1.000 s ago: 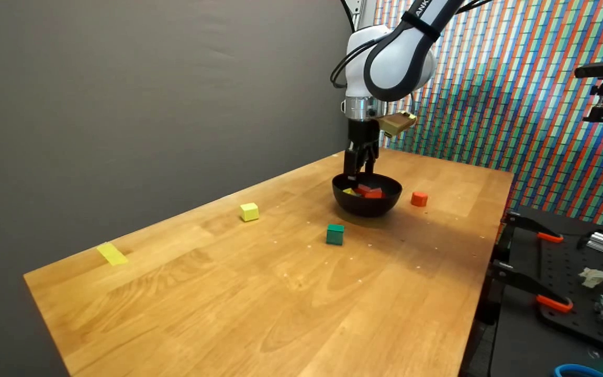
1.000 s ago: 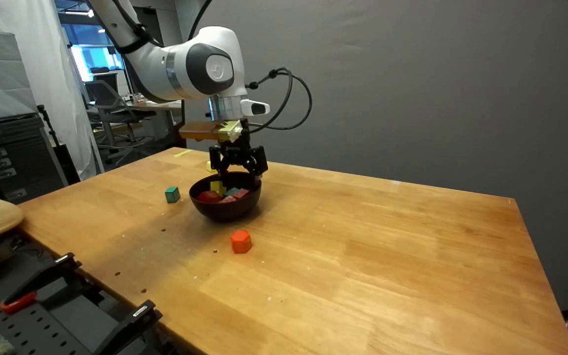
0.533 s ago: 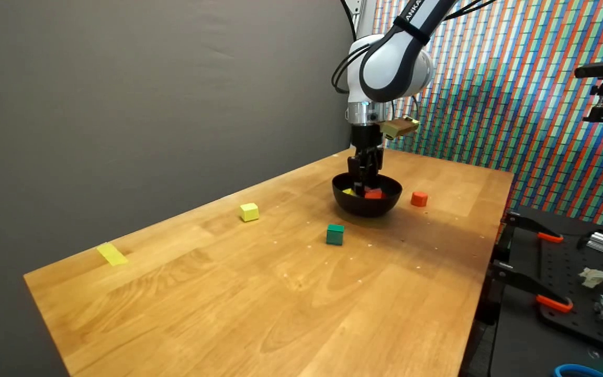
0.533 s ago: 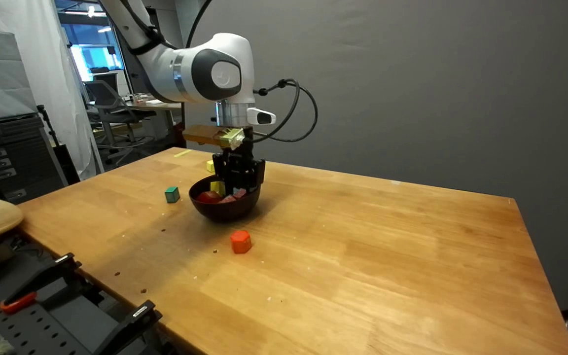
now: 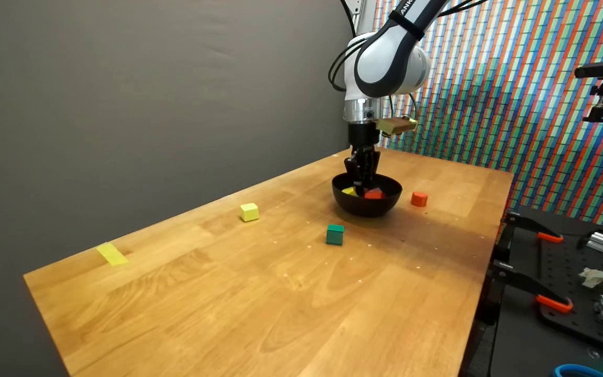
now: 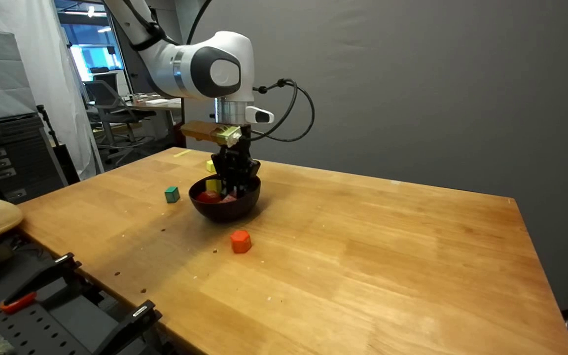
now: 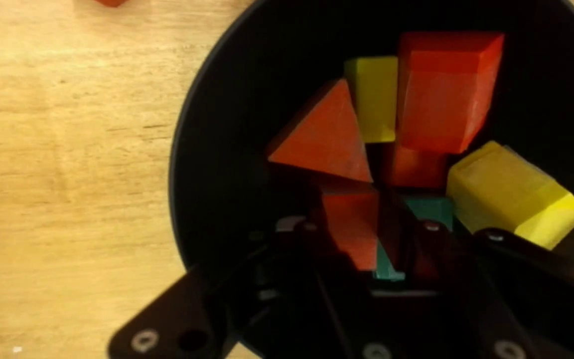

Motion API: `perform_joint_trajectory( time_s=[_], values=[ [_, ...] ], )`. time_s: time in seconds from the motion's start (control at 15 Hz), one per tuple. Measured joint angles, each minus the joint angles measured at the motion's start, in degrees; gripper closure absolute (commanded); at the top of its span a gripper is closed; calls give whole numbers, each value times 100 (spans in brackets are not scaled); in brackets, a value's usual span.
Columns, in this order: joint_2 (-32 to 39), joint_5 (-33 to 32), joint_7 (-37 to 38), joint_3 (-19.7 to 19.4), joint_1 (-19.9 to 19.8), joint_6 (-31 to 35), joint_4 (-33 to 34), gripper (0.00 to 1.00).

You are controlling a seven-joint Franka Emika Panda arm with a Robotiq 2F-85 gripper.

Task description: Remove the blocks from the bowl and put them on the table

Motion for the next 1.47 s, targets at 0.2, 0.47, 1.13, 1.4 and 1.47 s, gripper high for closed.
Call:
perform_joint_trajectory(
  time_s=[0.2, 0.47, 1.13, 1.4, 1.47],
  values=[
    [-107, -68, 186, -38, 92, 72, 16, 75],
    [-784, -504, 929, -269, 376, 565, -276, 76],
    [-566, -1776, 4072, -1254, 553, 791, 119, 75],
    [496, -1453, 4669, -1235, 678, 267, 1092, 43],
    [704, -1305, 4670, -1188, 680, 92, 1339, 38]
  ],
)
